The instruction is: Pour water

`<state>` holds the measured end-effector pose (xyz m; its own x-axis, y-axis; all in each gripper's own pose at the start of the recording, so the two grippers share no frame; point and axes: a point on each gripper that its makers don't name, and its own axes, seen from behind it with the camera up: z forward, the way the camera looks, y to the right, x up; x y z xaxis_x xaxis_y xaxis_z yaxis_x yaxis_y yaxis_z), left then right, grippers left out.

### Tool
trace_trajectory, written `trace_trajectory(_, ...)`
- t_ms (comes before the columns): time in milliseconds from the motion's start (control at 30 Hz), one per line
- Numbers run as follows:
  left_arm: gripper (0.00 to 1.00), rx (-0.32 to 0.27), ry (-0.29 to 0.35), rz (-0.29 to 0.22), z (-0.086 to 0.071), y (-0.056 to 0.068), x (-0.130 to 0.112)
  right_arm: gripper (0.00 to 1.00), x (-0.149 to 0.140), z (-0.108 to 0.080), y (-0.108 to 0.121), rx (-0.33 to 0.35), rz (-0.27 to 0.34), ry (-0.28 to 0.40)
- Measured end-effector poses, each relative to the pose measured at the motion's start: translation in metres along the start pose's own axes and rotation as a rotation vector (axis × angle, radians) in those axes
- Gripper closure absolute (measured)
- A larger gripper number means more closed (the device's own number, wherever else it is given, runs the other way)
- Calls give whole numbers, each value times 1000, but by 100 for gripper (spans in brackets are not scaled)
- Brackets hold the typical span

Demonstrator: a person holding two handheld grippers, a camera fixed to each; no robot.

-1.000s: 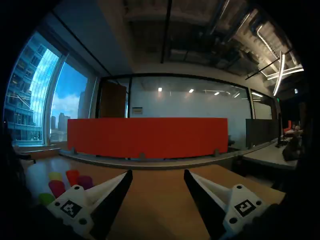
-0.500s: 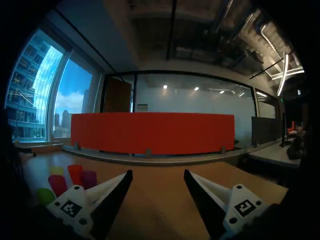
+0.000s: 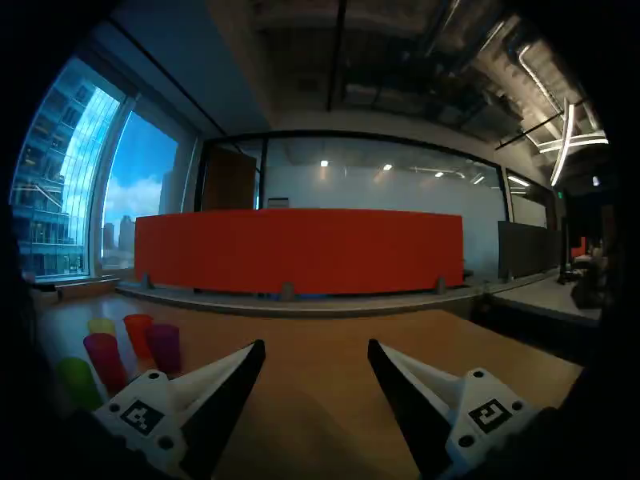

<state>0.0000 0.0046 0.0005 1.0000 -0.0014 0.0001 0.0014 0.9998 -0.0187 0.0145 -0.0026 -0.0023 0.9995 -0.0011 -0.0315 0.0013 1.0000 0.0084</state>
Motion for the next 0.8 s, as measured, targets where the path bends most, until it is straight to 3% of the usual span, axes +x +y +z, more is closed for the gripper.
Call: trace_trajectory(800, 4, 0, 0, 0, 0, 0, 0, 1, -15, 2, 0, -3, 2, -31)
